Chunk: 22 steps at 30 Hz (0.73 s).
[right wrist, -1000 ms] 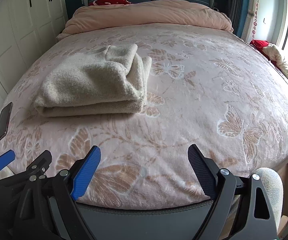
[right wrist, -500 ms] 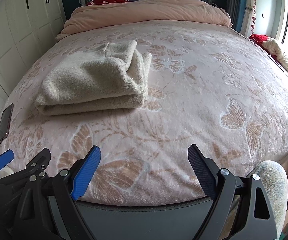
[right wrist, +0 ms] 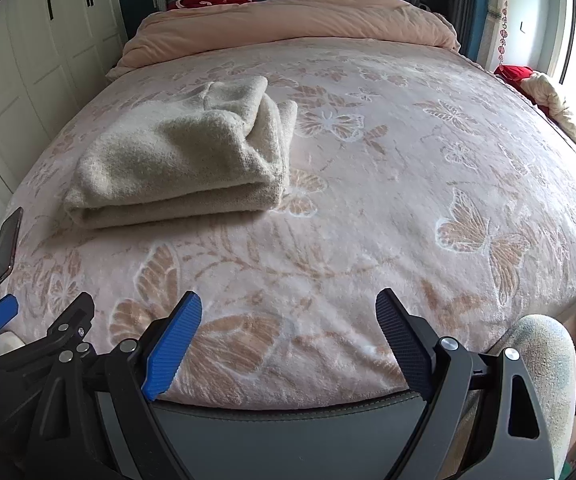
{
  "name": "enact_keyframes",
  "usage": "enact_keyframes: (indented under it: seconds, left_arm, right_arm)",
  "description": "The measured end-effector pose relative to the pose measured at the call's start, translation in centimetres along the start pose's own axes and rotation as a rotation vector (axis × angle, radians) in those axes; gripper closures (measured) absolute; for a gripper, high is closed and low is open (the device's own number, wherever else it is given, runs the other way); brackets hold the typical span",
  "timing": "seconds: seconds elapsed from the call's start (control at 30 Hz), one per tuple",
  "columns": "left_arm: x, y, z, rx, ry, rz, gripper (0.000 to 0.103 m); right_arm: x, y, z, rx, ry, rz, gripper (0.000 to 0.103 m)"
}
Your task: Fold small clothes
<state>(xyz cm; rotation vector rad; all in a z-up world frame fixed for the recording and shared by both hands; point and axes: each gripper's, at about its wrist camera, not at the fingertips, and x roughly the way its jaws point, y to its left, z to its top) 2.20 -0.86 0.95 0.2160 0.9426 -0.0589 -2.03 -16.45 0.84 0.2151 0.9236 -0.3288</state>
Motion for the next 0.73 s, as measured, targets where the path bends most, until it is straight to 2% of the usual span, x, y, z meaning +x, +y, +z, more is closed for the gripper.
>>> enact_keyframes:
  seconds: [0.5, 0.73]
  left_arm:
    - [0.46, 0.28, -0.56, -0.016, -0.001, 0.002, 0.01]
    - [1.0, 0.6, -0.83, -0.043, 0.021, -0.018, 0.014]
  right_arm:
    - [0.16, 0.2, -0.28, 0.001, 0.006, -0.013, 0.016]
    - [0.38, 0.44, -0.55, -0.001, 0.01, -0.019, 0.016]
